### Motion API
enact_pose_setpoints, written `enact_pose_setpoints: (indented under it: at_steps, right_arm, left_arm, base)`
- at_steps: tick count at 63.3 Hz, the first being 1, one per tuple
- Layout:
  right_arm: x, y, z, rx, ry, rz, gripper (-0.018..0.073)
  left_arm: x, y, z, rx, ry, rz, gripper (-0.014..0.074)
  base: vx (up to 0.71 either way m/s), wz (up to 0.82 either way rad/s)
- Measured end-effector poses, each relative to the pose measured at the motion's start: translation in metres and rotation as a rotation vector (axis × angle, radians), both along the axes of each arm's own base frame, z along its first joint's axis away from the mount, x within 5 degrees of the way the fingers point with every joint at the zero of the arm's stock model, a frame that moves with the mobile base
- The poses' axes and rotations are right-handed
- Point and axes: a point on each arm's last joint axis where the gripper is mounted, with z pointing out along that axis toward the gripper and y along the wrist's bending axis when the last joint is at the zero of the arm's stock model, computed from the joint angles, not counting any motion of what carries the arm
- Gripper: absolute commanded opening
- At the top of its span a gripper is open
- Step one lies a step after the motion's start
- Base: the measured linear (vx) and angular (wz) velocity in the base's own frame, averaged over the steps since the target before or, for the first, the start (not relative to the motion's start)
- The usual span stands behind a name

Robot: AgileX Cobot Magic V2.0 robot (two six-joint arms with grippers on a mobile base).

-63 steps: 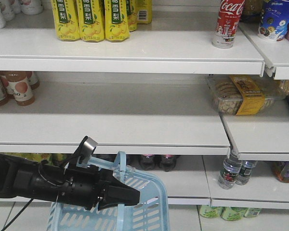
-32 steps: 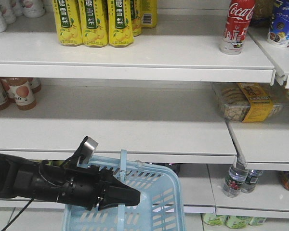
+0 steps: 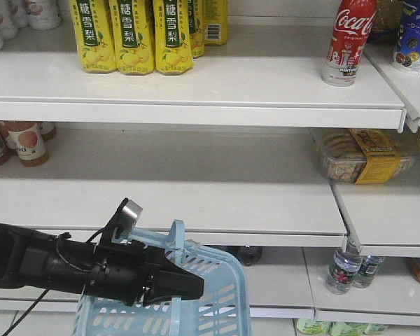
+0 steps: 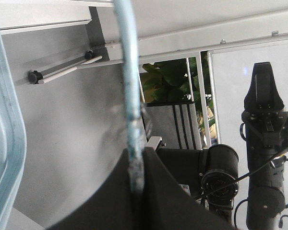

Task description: Place coke in basket with both arms

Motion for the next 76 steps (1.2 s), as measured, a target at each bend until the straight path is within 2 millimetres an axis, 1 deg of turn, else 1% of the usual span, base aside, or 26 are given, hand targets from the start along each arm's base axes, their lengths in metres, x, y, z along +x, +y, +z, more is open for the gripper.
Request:
enact_pose_setpoints:
  at_steps: [76]
  right_arm:
    - [0.0, 0.0, 0.0, 0.0, 0.0, 0.0, -0.0008]
  left_arm:
    - [0.0, 0.0, 0.0, 0.0, 0.0, 0.0, -0.0006]
  base:
    - [0.03, -0.01]
